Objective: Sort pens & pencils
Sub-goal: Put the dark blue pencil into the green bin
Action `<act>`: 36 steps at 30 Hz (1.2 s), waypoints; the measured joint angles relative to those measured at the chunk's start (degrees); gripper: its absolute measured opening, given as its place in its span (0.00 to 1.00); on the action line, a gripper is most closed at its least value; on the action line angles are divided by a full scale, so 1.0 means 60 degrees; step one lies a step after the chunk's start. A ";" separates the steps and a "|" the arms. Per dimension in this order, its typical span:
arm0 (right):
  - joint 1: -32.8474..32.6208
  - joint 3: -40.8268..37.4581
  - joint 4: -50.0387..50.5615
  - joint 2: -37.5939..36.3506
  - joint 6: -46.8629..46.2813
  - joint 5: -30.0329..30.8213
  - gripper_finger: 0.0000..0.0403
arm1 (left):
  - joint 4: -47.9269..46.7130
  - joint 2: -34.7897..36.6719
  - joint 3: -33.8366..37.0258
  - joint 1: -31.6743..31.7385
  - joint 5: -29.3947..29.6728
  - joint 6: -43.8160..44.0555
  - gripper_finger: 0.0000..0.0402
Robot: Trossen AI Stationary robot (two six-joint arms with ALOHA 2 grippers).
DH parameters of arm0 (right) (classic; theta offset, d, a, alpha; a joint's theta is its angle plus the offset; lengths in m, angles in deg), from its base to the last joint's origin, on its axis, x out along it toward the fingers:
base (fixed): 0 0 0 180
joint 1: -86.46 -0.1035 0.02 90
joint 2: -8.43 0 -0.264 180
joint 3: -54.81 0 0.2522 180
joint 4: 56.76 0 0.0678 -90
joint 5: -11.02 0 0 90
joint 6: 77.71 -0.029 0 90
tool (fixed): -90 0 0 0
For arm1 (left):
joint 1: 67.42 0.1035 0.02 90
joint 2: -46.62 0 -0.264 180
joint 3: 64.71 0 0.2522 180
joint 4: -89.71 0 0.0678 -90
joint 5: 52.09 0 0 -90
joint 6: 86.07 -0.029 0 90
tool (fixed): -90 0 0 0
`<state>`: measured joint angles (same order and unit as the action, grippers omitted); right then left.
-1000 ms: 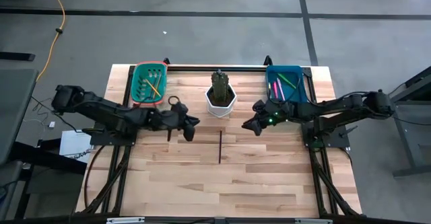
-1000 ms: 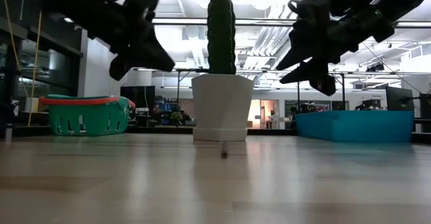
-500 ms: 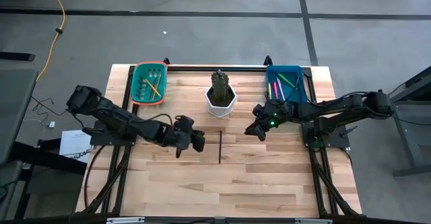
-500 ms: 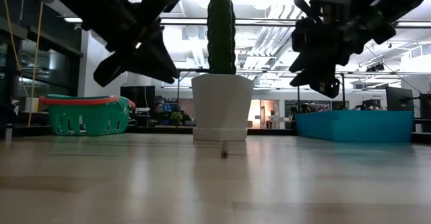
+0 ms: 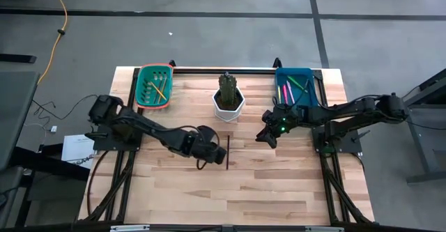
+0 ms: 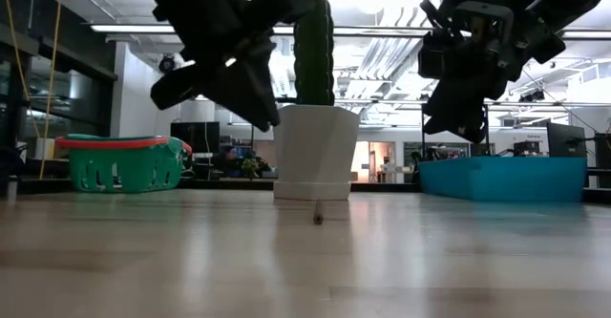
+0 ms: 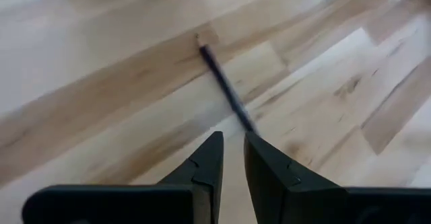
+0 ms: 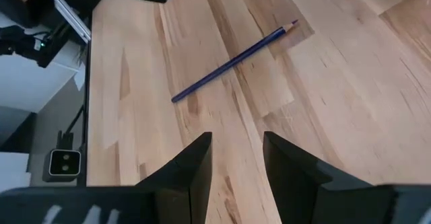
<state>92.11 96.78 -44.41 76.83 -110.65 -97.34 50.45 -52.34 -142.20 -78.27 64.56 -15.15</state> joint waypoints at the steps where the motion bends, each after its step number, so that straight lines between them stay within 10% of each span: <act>1: 0.0000 0.0000 0.0002 0.0000 0.0004 0.0013 0.31 | -0.0106 -0.0083 -0.0095 -0.0007 -0.0068 0.0084 0.12; 36: 0.0000 0.0000 0.0444 -0.0004 0.1074 0.0294 0.31 | -0.1203 -0.2479 -0.2851 0.0004 -0.1763 0.1484 0.12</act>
<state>92.11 96.78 -41.75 76.81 -104.21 -95.58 43.23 -67.22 -159.31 -78.25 53.98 -6.25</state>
